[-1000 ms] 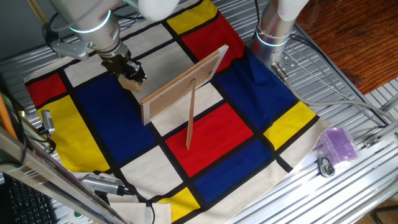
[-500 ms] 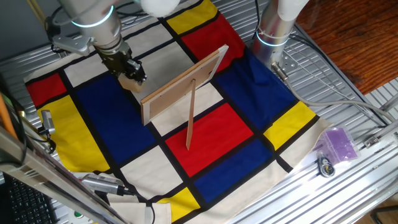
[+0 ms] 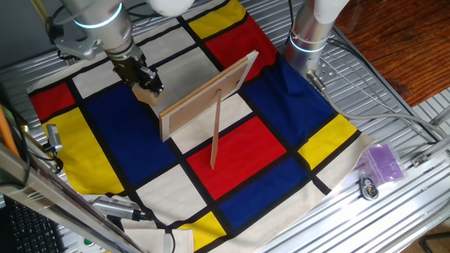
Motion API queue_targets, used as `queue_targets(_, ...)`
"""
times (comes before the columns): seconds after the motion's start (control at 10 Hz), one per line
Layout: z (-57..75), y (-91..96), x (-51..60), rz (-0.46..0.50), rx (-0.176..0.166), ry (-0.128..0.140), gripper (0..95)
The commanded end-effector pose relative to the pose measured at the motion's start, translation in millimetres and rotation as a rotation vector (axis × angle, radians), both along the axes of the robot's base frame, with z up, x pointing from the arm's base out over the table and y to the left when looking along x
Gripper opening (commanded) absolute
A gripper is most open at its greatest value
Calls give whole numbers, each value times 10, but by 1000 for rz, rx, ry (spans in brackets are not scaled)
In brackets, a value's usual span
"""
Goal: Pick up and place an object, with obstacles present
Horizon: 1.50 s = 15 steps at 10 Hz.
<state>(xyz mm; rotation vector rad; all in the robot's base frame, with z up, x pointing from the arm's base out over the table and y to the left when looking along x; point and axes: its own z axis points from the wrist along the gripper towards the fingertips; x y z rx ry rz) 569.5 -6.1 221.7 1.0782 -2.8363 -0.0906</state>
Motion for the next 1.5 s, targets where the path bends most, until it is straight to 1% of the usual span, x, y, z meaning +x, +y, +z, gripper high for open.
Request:
queue_targets(0.1,611,220,-155,1,-17,30,0)
queue_targets(0.2,786,315,-228,-9,-20,31,0)
queue_targets(0.3,986,444,-328,-30,-26,36,0)
queue_targets(0.4,1103,539,-402,-51,-28,39,0)
queue_targets(0.5,1174,622,-451,-70,-32,40,0)
queue_targets(0.6,1233,748,-495,-95,-36,43,0)
queue_targets(0.7,1244,798,-503,-105,-36,43,0)
queue_targets(0.8,1242,961,-503,-131,-38,43,0)
queue_targets(1.0,1182,1182,-473,-166,-36,40,0)
queue_targets(1.2,1055,1434,-422,-210,-28,34,0)
queue_targets(1.3,967,1583,-401,-233,-32,32,0)
queue_targets(1.4,924,1653,-395,-242,-33,29,0)
queue_targets(1.5,815,1814,-390,-249,-35,28,0)
